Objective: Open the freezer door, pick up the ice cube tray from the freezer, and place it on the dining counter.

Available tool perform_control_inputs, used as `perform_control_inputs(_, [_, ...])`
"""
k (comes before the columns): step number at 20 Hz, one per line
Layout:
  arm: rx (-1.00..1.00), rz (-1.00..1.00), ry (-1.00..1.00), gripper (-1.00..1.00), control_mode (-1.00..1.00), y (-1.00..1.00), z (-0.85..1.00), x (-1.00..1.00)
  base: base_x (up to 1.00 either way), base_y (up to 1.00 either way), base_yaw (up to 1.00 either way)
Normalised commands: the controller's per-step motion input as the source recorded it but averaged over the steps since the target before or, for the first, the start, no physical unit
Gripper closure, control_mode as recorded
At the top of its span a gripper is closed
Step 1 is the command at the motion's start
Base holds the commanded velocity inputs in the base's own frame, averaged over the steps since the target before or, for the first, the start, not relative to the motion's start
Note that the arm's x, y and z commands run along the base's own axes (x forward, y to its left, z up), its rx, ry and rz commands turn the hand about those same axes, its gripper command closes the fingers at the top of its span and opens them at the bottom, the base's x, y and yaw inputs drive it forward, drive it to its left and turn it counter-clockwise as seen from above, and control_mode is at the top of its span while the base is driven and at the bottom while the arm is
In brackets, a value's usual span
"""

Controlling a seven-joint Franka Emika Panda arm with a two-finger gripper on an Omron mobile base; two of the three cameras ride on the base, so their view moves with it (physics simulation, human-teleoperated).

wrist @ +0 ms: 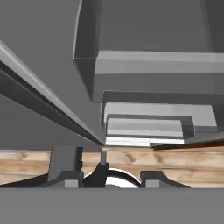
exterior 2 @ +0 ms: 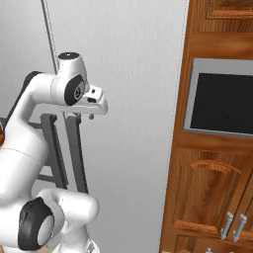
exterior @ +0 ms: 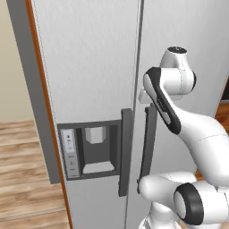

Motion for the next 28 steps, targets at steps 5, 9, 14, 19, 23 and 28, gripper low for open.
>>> perform_control_inputs(5, [0.00,0.00,-0.01,-1.00,-1.00,0.00,0.01,-0.34,0.00,0.00,0.00])
perform_control_inputs(9, [0.00,0.00,-0.06,-1.00,-1.00,0.00,0.37,-0.28,0.00,0.00,0.00])
perform_control_inputs(14, [0.00,0.00,-0.08,-1.00,-1.00,0.00,0.68,-0.16,0.00,0.00,0.00])
perform_control_inputs(19, [0.00,0.00,-0.04,-1.00,-1.00,0.00,0.72,-0.51,0.00,0.00,0.00])
perform_control_inputs(23, [0.00,0.00,-0.01,-1.00,-1.00,0.00,0.39,-0.98,0.00,0.00,0.00])
perform_control_inputs(28, [0.00,0.00,0.00,-1.00,-1.00,-0.16,0.07,-0.73,0.00,0.00,0.00])
